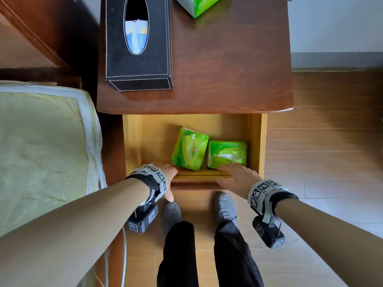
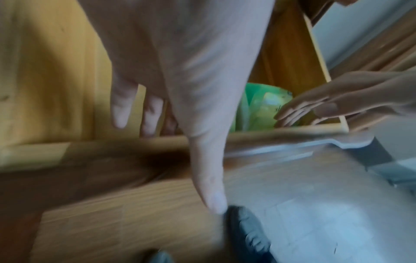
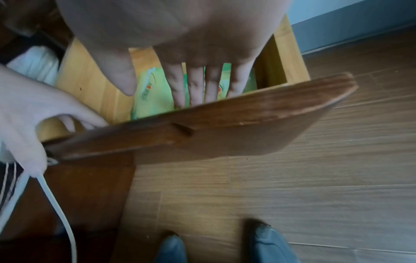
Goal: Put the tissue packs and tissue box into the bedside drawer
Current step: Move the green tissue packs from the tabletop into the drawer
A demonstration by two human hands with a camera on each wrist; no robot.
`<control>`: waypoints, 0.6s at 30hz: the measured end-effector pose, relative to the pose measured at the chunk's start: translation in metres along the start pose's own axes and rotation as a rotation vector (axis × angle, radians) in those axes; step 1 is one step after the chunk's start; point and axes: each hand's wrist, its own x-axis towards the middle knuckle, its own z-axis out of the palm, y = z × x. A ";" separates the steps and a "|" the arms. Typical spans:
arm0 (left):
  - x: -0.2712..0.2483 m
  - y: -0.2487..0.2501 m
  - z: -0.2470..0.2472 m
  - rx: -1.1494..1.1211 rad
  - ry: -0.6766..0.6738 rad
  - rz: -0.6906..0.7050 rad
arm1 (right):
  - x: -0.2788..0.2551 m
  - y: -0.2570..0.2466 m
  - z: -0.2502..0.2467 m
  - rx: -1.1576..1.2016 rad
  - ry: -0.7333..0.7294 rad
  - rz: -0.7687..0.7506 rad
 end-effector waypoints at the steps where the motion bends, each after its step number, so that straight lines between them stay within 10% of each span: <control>1: 0.000 0.003 -0.005 -0.097 -0.011 0.004 | 0.002 -0.004 -0.003 0.027 0.026 0.000; 8: 0.011 0.024 -0.026 -0.352 0.407 -0.031 | 0.021 -0.002 -0.008 0.057 0.243 0.122; 18: 0.055 0.037 -0.018 -0.792 0.458 -0.075 | 0.027 0.016 -0.004 0.106 0.072 0.151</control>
